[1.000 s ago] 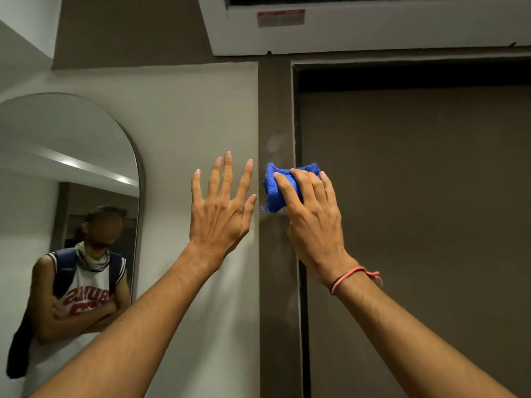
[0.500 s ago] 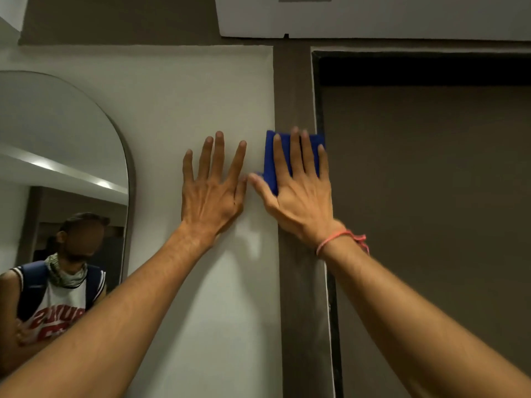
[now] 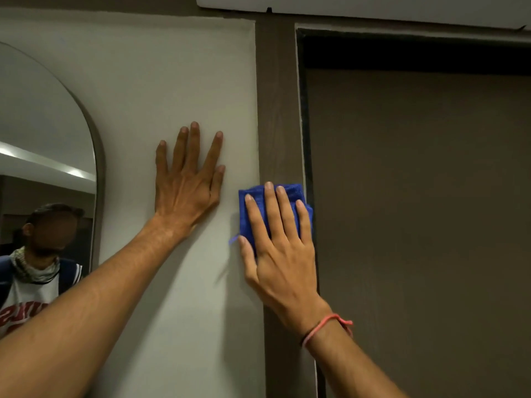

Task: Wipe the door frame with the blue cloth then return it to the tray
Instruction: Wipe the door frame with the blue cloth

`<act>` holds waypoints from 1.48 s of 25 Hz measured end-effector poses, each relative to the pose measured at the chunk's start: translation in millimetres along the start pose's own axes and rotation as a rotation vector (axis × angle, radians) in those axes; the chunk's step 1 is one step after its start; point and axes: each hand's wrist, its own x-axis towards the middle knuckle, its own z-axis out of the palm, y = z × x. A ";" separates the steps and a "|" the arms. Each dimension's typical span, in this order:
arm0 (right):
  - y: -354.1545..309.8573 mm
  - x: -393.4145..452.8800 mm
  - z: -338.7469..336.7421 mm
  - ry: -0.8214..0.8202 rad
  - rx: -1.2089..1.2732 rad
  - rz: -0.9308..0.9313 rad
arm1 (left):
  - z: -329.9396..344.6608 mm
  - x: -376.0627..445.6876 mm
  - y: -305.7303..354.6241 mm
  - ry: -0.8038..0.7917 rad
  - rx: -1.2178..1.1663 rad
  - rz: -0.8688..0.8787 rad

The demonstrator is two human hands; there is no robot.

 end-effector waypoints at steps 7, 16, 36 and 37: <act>16.2 151.6 -15.6 -0.015 0.007 0.002 | 8.5 3.5 -7.2 0.074 -0.006 0.044; 16.3 122.8 -17.4 0.048 -0.033 0.025 | 35.8 12.3 -9.3 0.188 -0.061 0.097; 11.8 89.6 -12.7 0.081 -0.045 0.082 | 21.2 -29.1 12.2 0.030 -0.097 0.081; 5.7 51.9 -9.0 0.084 -0.026 0.100 | 21.1 -39.5 16.8 0.023 -0.100 0.086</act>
